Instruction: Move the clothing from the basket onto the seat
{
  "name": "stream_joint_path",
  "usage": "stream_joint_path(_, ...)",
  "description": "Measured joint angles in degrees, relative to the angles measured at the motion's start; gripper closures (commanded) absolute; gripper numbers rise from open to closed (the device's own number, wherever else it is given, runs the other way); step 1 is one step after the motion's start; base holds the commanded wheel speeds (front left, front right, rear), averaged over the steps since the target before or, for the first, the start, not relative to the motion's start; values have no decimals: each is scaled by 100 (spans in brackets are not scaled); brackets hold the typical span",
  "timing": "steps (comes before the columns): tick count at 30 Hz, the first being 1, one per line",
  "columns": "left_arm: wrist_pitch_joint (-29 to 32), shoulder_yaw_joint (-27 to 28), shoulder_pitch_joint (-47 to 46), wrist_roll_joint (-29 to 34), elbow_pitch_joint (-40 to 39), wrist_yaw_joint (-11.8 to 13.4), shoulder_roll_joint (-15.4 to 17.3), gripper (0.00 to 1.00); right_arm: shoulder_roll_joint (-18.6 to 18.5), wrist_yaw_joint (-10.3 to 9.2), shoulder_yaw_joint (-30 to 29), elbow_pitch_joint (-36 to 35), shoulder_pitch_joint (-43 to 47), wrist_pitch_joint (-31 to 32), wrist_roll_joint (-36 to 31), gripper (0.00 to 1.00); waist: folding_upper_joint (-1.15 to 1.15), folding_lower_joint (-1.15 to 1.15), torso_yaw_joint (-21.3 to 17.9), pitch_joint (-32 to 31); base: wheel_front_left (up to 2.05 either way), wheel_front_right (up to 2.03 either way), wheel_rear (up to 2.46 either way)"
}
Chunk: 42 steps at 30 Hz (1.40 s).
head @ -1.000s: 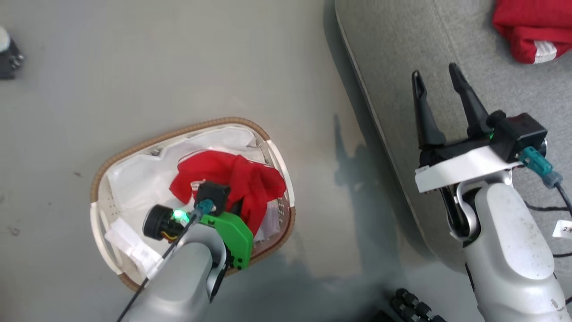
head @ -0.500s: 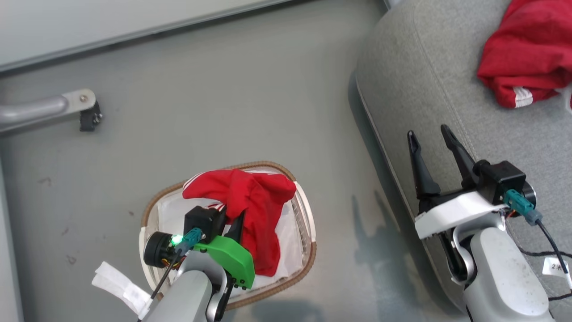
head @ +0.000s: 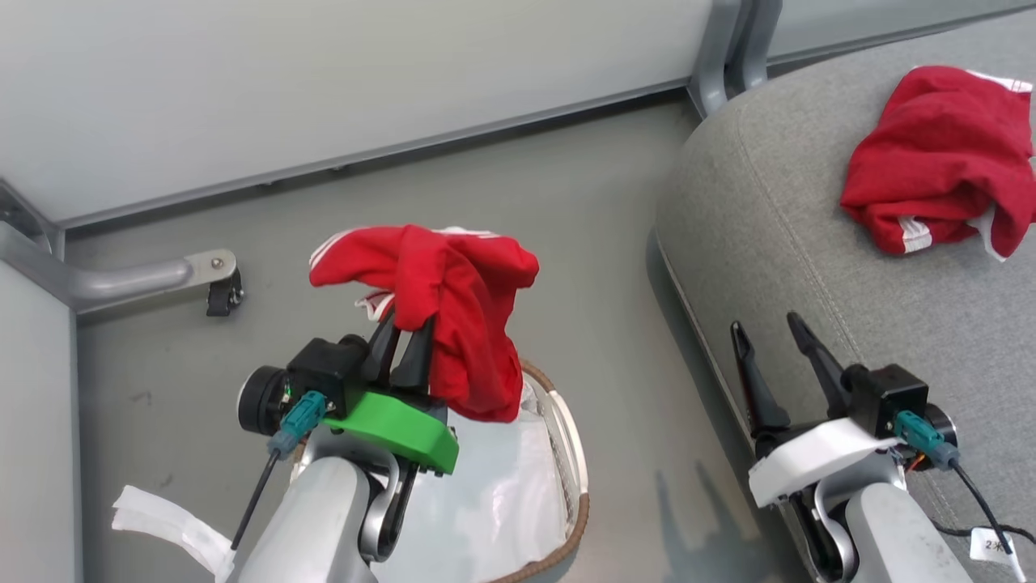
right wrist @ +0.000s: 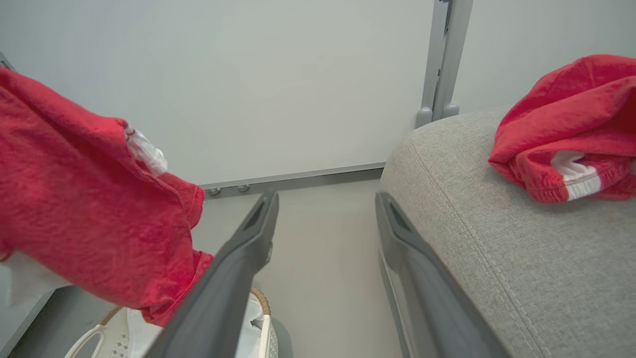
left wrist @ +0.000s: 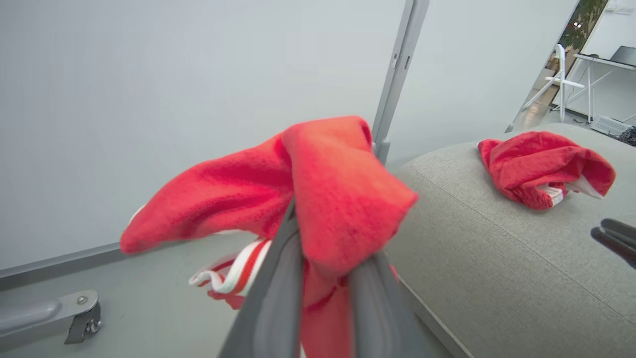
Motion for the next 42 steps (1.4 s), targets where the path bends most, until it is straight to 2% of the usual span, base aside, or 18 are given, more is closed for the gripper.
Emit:
stream_joint_path(11,0,-9,-92,-66,-823,-7,-1,100,2,0,270,141,296,1,44,0,0,0,58,-402,0,0,0)
stream_joint_path(18,0,-288,-192,-170,-1001,41,3,100,8,0,1109,201,349,1,-408,0,0,0,226,-491,0,0,0)
stream_joint_path(30,0,-905,-347,-475,-1089,124,2,100,9,0,2409,717,-669,1,-514,0,0,0,688,-477,0,0,0)
stream_joint_path(38,0,-1322,-510,-666,-1116,192,1,100,10,0,2461,1149,-1131,1,-609,0,0,0,1051,-431,0,0,0)
stream_joint_path(39,0,-1366,-516,-678,-1120,197,1,100,9,0,2465,1206,-1172,1,-601,4,0,0,1096,-427,0,0,0)
stream_joint_path(40,0,-1408,-518,-699,-1121,199,2,100,11,0,2464,1261,-1194,0,-541,66,0,0,1136,-424,0,0,0)
stream_joint_path(41,0,-1449,-520,-709,-1122,201,2,100,11,0,2465,1316,-1200,1,-489,100,0,0,1166,-422,0,0,0)
stream_joint_path(42,0,-1483,-520,-715,-1121,203,1,100,9,0,2484,1360,-1200,1,-419,100,0,0,1199,-421,0,0,0)
